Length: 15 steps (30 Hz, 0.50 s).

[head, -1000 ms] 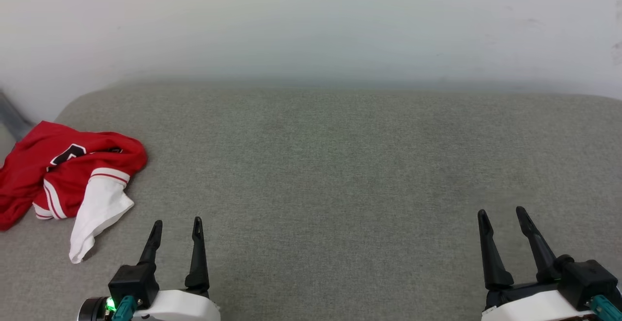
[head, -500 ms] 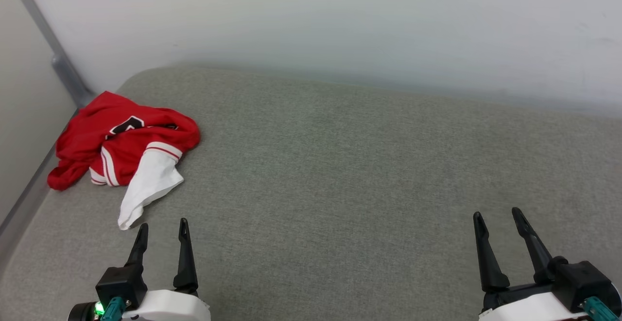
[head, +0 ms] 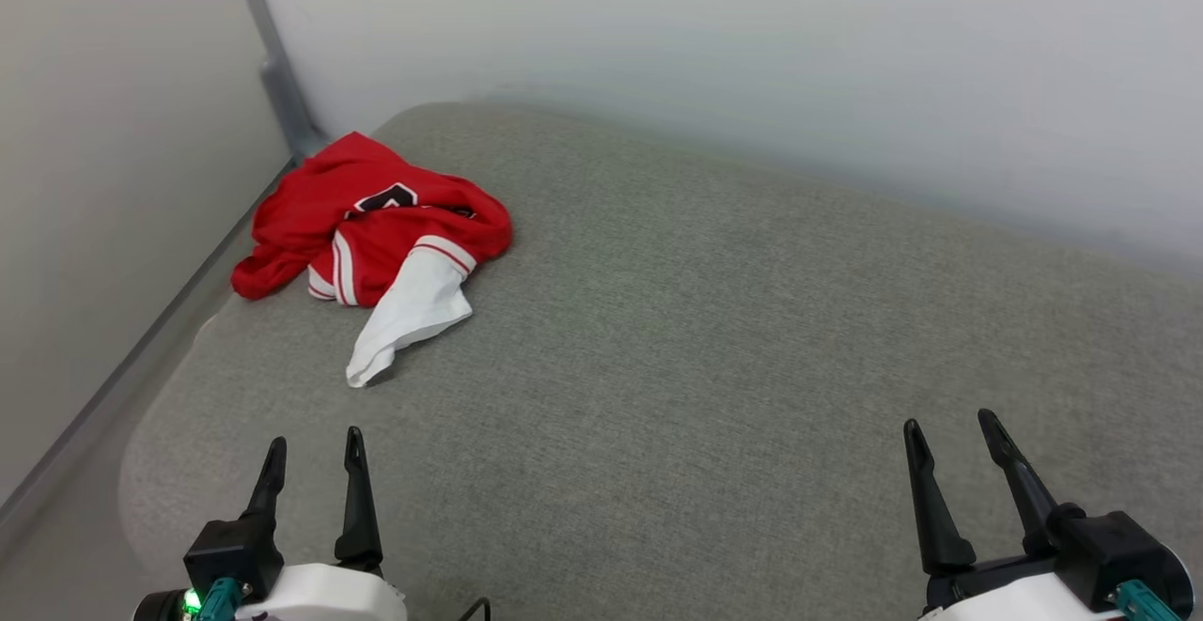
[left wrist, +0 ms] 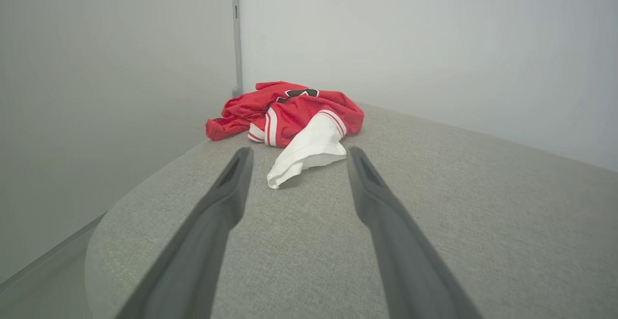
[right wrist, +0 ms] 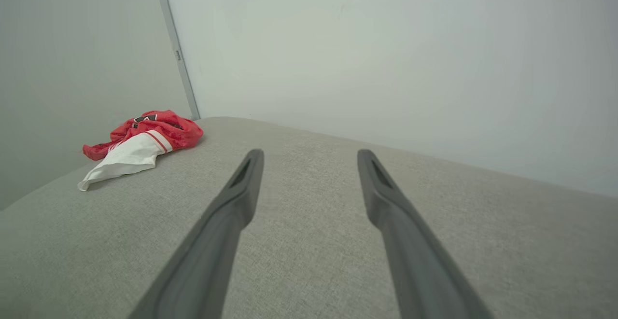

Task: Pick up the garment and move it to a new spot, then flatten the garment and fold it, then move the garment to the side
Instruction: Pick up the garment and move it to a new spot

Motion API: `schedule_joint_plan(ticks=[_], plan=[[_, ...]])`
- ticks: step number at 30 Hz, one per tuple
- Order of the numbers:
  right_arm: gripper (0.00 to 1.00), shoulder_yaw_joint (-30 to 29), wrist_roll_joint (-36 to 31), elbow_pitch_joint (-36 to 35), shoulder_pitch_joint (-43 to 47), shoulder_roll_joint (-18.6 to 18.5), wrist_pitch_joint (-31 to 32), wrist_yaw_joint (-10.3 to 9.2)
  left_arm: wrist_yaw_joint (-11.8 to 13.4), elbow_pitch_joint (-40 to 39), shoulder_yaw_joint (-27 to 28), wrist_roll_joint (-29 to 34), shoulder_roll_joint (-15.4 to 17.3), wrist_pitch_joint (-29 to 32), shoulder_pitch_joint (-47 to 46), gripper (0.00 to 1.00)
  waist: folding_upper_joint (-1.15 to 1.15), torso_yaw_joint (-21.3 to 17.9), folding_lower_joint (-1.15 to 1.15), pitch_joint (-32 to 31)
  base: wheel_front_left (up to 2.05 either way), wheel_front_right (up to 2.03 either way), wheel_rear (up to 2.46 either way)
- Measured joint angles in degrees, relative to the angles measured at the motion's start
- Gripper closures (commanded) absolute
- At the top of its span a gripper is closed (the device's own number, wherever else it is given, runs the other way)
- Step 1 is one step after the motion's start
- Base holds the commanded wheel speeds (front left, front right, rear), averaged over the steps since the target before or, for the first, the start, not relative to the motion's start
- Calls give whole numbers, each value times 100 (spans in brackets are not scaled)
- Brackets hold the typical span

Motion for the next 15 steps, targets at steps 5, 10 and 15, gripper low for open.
schedule_joint_plan(ticks=[5, 10, 15], plan=[[0, 20, -18, 0, 2, 0, 0, 0, 15, -3, 16, -43, 0, 0, 25, 0, 0, 325, 0, -16, 0, 0, 0], [0, 36, -33, 15, 3, 0, 1, 0, -3, 11, 68, -51, 0, 0, 60, 0, 0, 573, 0, -29, 0, 0, 0], [0, 53, -42, 16, 3, 0, 0, 0, -23, 46, 100, -66, -1, 0, 64, 0, 0, 676, 0, -33, 0, 0, 0]])
